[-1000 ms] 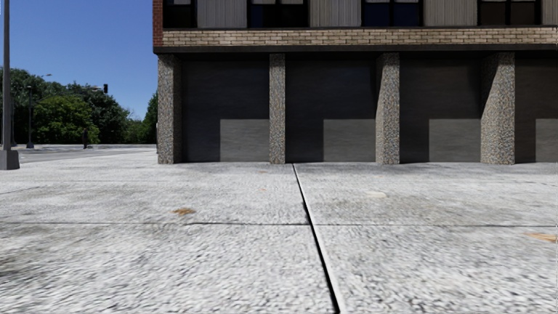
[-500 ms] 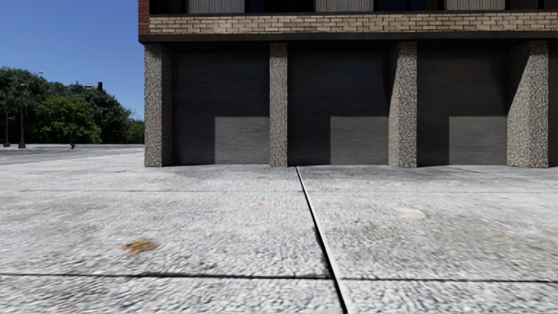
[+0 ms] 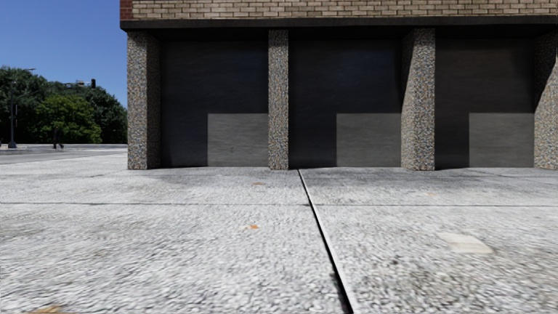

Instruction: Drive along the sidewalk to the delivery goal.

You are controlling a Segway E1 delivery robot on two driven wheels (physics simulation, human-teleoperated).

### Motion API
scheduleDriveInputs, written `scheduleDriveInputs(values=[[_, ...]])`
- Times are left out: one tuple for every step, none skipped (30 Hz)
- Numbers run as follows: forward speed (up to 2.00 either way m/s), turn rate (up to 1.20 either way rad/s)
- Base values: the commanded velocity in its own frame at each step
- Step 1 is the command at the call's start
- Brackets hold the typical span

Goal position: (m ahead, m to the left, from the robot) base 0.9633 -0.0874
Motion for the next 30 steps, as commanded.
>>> scheduleDriveInputs(values=[[1.46, 0.0], [1.45, 0.0], [1.45, 0.0], [1.45, 0.0], [1.45, 0.0], [1.45, 0.0], [1.45, 0.0], [1.45, 0.0], [1.45, 0.0], [1.45, 0.0], [1.45, 0.0], [1.45, 0.0], [1.45, 0.0], [1.45, 0.0], [1.45, 0.0], [1.45, 0.0], [1.45, 0.0], [1.45, 0.0], [1.3, 0.0], [0.0, 0.0], [0.0, 0.0], [0.0, 0.0], [0.0, 0.0], [0.0, 0.0], [0.0, 0.0], [0.0, 0.0], [0.0, 0.0], [0.0, 0.0], [0.0, 0.0], [0.0, 0.0]])
